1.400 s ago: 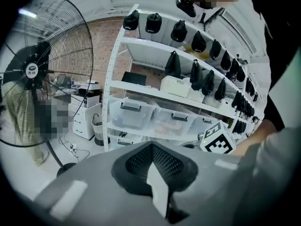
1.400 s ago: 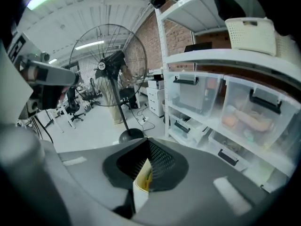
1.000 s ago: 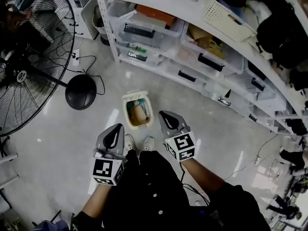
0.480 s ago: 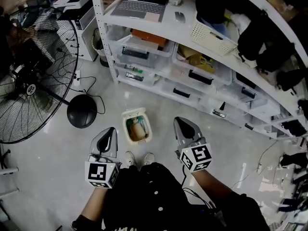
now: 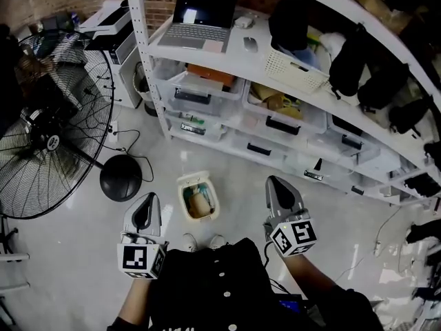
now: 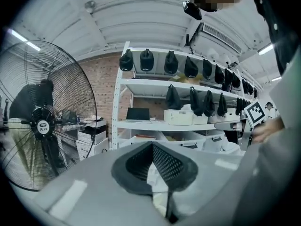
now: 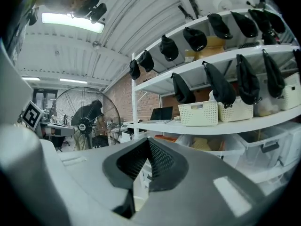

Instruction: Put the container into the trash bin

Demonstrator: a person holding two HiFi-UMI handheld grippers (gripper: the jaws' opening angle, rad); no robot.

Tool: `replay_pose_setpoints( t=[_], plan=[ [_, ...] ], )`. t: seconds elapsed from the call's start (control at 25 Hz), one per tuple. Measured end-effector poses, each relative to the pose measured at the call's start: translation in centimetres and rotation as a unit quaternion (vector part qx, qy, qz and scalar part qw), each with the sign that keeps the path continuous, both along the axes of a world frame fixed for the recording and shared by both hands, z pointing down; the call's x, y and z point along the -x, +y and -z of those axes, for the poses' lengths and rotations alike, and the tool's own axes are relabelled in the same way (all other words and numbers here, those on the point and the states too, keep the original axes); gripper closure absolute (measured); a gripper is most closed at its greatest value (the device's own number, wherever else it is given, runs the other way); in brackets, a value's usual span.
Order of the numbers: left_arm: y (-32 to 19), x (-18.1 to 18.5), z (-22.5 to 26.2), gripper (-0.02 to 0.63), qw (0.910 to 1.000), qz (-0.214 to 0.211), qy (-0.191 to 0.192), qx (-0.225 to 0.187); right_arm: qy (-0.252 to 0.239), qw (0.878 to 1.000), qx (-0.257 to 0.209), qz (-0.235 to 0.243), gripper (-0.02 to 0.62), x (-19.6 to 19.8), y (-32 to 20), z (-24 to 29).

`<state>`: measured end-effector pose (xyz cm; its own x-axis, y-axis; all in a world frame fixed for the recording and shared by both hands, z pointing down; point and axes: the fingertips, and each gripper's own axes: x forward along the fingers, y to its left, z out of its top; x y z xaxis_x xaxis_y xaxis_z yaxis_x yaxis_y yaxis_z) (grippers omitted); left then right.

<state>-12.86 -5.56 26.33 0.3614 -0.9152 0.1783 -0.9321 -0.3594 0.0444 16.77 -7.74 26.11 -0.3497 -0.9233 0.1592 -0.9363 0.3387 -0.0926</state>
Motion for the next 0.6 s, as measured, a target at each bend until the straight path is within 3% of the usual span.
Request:
replay_pose_setpoints(
  t=[0.6],
  plan=[
    [-0.9,3.4,2.4,0.606,0.9985,0.044,-0.017,-0.03,-0.005,0.998,-0.04,-0.041,0.569,-4.3,0.2,2.0]
  ],
)
